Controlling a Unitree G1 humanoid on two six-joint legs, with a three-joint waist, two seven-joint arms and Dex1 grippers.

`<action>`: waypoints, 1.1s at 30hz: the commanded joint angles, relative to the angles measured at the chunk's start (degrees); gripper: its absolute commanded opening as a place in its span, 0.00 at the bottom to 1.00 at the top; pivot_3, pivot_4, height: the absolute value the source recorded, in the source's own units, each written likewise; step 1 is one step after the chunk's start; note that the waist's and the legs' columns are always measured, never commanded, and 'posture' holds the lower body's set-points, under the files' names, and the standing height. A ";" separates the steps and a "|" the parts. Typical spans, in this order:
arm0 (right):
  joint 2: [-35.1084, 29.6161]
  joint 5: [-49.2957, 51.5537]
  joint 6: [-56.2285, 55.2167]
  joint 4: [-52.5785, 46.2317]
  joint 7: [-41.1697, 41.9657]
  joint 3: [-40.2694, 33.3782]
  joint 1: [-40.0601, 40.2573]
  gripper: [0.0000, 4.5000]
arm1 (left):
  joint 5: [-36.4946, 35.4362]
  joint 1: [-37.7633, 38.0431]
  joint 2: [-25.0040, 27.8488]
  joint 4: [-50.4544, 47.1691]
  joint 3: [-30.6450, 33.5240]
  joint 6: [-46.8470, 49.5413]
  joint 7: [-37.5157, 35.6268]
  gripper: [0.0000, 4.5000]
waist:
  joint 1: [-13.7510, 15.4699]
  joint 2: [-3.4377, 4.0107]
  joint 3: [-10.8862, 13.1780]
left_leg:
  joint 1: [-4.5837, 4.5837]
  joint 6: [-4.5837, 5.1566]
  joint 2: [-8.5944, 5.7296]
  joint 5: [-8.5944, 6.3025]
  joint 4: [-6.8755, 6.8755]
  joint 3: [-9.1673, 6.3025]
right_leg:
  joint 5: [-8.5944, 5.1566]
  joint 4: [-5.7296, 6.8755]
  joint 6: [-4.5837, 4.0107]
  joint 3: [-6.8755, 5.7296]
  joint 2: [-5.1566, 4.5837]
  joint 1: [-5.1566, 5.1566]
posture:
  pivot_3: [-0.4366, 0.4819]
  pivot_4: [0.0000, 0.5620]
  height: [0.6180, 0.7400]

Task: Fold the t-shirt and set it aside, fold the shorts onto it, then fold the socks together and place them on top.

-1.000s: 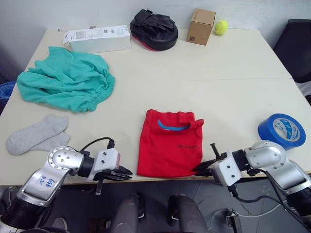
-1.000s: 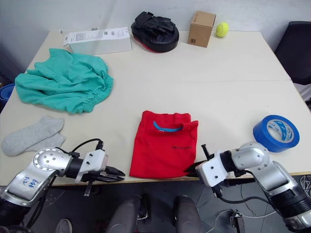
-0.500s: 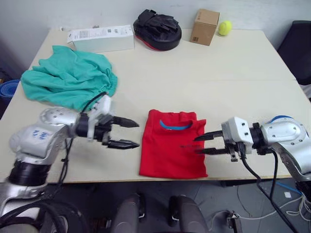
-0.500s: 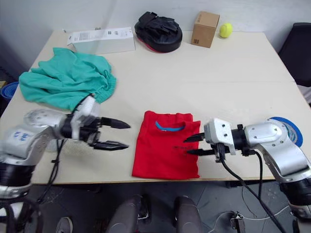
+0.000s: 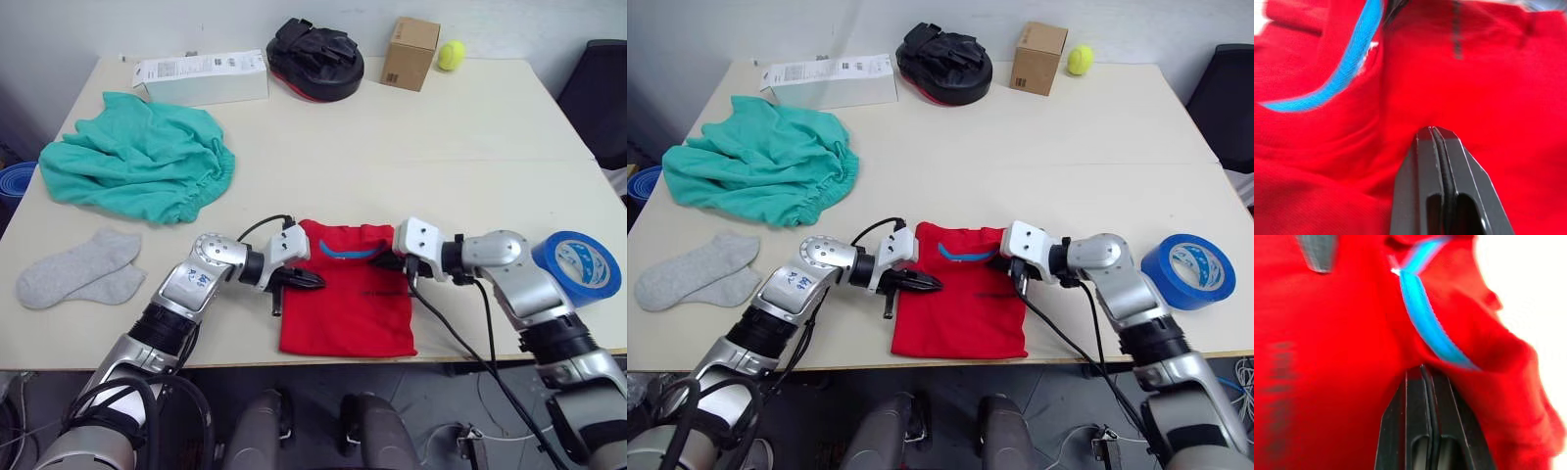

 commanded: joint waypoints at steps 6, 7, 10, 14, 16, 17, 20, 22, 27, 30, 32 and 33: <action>2.53 -7.76 -1.74 8.30 -8.57 -0.92 -3.90 0.00 | 0.32 3.04 0.70 -1.54 2.96 0.97 1.08 0.01 | -0.58 -0.01 -0.02 | 0.05 -0.02 0.00 0.02 0.02 -0.02 | 0.00 0.13 0.00 0.00 -0.02 0.03 | 0.48 0.27 1.00; 2.48 -7.34 -1.53 7.65 -8.00 -1.17 -3.76 0.00 | 0.00 3.34 0.50 -2.04 3.33 1.29 1.21 0.01 | -0.64 -0.01 -0.02 | 0.06 -0.01 0.00 0.02 0.03 -0.02 | 0.00 0.13 0.00 0.00 -0.03 0.04 | 0.48 0.27 1.00; 2.43 -4.15 0.20 3.56 -5.95 -2.86 -3.32 0.00 | -1.02 3.86 0.11 -3.60 4.43 2.44 1.42 0.01 | -0.84 -0.01 -0.02 | 0.07 -0.01 0.00 0.03 0.02 -0.04 | 0.00 0.15 0.00 0.00 -0.04 0.05 | 0.48 0.27 1.00; 1.49 3.52 4.56 -8.73 -0.28 -5.77 -0.47 0.00 | -2.48 3.29 -0.01 -4.94 7.18 3.49 2.35 0.01 | -1.07 -0.01 -0.01 | 0.04 -0.01 -0.01 0.03 -0.05 -0.04 | 0.00 0.14 0.00 0.00 -0.04 0.00 | 0.48 0.27 1.00; 0.29 6.84 7.80 -15.46 2.70 -5.99 2.53 0.00 | -5.24 2.49 -0.31 -6.26 9.46 6.13 2.13 0.01 | -1.05 -0.01 -0.01 | 0.01 -0.02 0.00 0.03 -0.10 -0.06 | 0.00 0.14 0.00 -0.03 -0.02 -0.01 | 0.48 0.27 1.00; -0.27 7.88 9.45 -18.12 3.68 -5.88 3.96 0.00 | -6.83 2.12 -0.44 -7.07 10.46 7.67 1.76 0.01 | -1.05 -0.01 -0.01 | 0.01 -0.02 0.00 0.03 -0.11 -0.08 | 0.00 0.14 0.00 -0.04 -0.01 -0.01 | 0.48 0.27 1.00; -2.00 6.01 10.56 -22.20 3.77 -3.89 7.74 0.00 | -9.04 1.30 -0.19 -9.12 10.95 10.29 0.23 0.01 | -0.90 -0.01 -0.01 | -0.02 0.00 0.00 0.02 -0.09 -0.10 | 0.00 0.13 0.00 -0.07 -0.02 0.03 | 0.48 0.27 1.00; -2.36 3.93 11.15 -22.48 2.76 -2.61 9.58 0.00 | -7.94 0.90 -0.22 -9.09 9.48 9.74 -0.14 0.01 | -0.84 -0.01 -0.01 | -0.02 0.01 -0.04 0.00 -0.06 -0.09 | 0.00 -0.04 0.00 -0.07 -0.07 0.06 | 0.48 0.27 1.00; -3.86 0.97 12.33 -22.01 3.08 -0.09 12.28 0.00 | -1.80 -1.37 -1.52 -2.49 5.42 6.11 2.09 0.01 | -0.86 -0.01 -0.02 | -0.01 0.01 -0.05 0.01 -0.07 -0.08 | 0.00 -0.04 0.00 -0.06 -0.06 0.04 | 0.48 0.27 1.00; -5.23 -0.26 11.52 -21.88 4.00 1.29 13.61 0.00 | 2.62 -3.91 -2.78 5.30 3.68 2.56 4.71 0.01 | -0.82 -0.02 -0.02 | 0.01 0.00 -0.04 0.00 -0.08 -0.08 | 0.00 -0.01 0.00 -0.07 -0.04 0.04 | 0.48 0.27 1.00; -5.67 -0.71 10.84 -21.73 4.24 1.71 14.13 0.00 | 4.51 -6.28 -4.18 11.14 4.29 0.35 7.66 0.01 | -0.61 -0.07 -0.05 | 0.02 0.00 -0.04 0.00 -0.07 -0.08 | 0.00 -0.01 0.01 -0.08 -0.05 0.04 | 0.48 0.27 1.00; -5.68 -0.80 10.65 -21.67 4.18 1.71 14.32 0.00 | 5.46 -7.64 -4.83 14.30 4.95 -0.49 9.83 0.01 | -0.37 -0.11 -0.07 | 0.03 0.00 -0.04 0.00 -0.06 -0.09 | 0.00 0.00 0.01 -0.09 -0.05 0.06 | 0.48 0.27 1.00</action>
